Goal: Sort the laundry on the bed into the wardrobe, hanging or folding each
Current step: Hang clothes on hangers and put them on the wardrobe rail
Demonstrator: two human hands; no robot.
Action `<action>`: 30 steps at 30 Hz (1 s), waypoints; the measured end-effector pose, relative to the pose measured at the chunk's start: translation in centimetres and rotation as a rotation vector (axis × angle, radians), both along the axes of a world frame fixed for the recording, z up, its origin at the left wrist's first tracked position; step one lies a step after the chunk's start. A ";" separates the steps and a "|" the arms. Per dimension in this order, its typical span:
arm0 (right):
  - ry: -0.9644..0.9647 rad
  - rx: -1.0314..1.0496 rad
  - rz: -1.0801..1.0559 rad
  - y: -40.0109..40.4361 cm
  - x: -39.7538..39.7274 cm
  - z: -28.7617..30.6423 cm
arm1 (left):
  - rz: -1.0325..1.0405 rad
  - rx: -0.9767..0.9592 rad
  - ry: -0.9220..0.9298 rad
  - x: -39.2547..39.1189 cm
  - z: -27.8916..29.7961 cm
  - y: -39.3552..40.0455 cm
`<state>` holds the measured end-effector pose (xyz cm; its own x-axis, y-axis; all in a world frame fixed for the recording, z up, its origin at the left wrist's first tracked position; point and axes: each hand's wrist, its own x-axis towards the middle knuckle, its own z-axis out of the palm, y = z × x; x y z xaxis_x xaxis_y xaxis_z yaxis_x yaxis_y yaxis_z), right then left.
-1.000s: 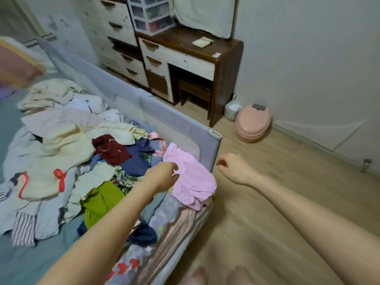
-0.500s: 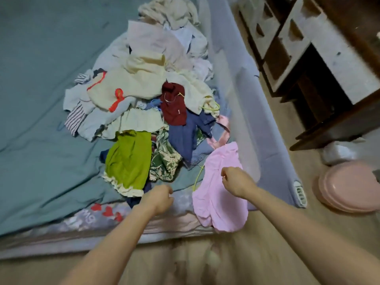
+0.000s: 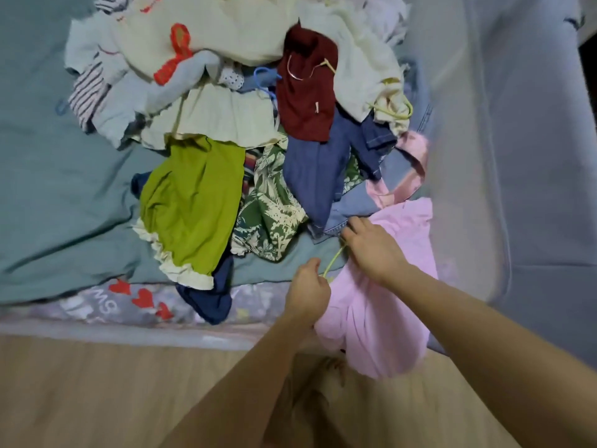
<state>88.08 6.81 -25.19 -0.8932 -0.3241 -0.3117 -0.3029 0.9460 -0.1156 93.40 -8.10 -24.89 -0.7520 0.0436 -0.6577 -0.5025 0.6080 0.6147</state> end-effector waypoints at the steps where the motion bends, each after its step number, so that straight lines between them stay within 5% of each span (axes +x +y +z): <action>1: 0.027 0.030 0.009 0.0 0.0 -0.3 | -0.016 -0.004 -0.012 0.1 -0.6 0.3; 7: 0.184 0.134 0.084 1.3 0.0 -1.6 | -0.013 0.022 0.022 3.0 -3.0 0.8; 12: 0.198 -0.157 -0.112 1.2 1.8 1.7 | 0.090 0.143 0.255 4.3 0.2 -0.6; 20: 0.134 -0.637 -0.261 -0.1 3.5 15.9 | -0.182 0.188 0.556 1.9 13.3 -8.6; 30: 0.111 -0.793 -0.219 -0.8 3.6 26.0 | 0.092 -0.271 0.598 -0.8 23.4 -12.2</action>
